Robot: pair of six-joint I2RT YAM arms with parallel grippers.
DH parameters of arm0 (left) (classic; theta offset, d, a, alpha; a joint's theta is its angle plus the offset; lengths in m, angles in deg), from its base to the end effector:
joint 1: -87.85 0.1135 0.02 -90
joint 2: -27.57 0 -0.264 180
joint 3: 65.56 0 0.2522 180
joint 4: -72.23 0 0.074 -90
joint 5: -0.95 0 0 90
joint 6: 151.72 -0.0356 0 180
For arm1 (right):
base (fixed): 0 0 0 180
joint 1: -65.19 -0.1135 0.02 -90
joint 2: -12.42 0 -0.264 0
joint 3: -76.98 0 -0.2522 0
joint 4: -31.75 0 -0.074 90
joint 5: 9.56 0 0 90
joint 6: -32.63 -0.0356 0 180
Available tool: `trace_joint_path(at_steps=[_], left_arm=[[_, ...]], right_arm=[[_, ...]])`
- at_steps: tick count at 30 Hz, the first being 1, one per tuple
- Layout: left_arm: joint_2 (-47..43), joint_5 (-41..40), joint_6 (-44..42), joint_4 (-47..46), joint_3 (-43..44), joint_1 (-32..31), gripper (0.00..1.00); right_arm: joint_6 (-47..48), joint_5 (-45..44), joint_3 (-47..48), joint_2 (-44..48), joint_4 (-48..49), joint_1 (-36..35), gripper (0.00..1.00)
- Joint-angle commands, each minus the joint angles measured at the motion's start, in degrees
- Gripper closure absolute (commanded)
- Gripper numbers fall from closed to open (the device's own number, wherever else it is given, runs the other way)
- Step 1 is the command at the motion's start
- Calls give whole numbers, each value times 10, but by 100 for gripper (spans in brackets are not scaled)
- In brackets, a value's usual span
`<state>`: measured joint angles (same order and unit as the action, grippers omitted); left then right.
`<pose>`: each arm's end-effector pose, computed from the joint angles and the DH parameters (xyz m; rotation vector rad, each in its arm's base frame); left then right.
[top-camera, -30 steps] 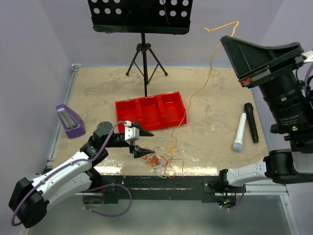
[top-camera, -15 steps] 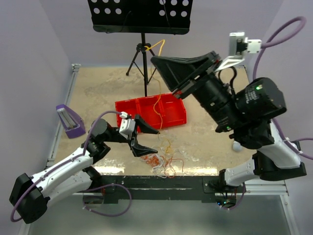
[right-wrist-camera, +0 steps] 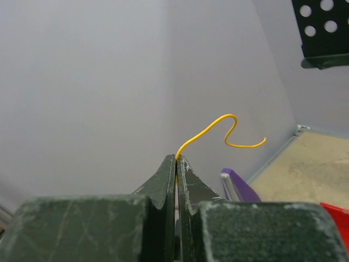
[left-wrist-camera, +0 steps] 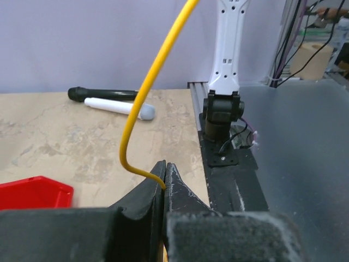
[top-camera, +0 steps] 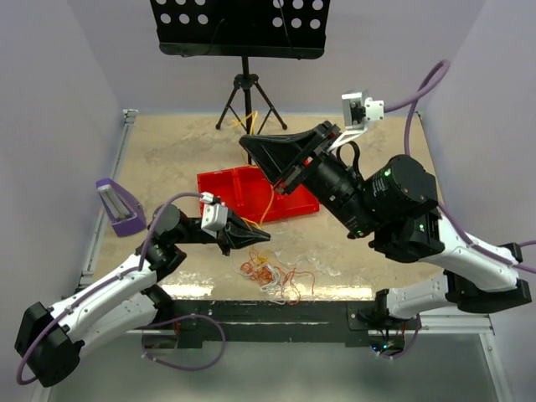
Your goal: Untangle the cables
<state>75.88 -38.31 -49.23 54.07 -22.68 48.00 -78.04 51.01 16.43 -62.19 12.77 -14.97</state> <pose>0.1279 -0.1427 0.3080 1.1017 1.1266 -1.3245 0.0554 0.2170 0.5917 -0.1557 1.2676 1.2517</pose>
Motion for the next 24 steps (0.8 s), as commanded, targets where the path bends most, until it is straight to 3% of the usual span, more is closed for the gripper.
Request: trace_joint_path(at_steps=[1, 3, 5, 7, 10, 15, 20, 24], left_arm=[[-11, 9, -73, 47, 42, 15, 100], [-7, 16, -102, 91, 81, 22, 100], [0, 14, -121, 129, 122, 32, 100], [8, 3, -122, 162, 169, 37, 100], [17, -18, -141, 194, 210, 39, 100], [25, -50, -146, 211, 254, 43, 100], [40, -65, -166, 239, 298, 43, 100], [47, -70, -189, 274, 335, 45, 100]], right_arm=[[-42, -47, -71, 70, 10, 13, 100], [-65, -55, -123, 94, -8, 18, 97], [-82, -57, -177, 118, -21, 21, 77], [-94, -54, -231, 142, -37, 22, 52], [-118, -41, -313, 184, -57, 22, 32], [-163, -29, -427, 249, -69, 20, 16], [-153, 31, -486, 245, -53, 20, 11], [-143, 19, -505, 218, -36, 19, 10]])
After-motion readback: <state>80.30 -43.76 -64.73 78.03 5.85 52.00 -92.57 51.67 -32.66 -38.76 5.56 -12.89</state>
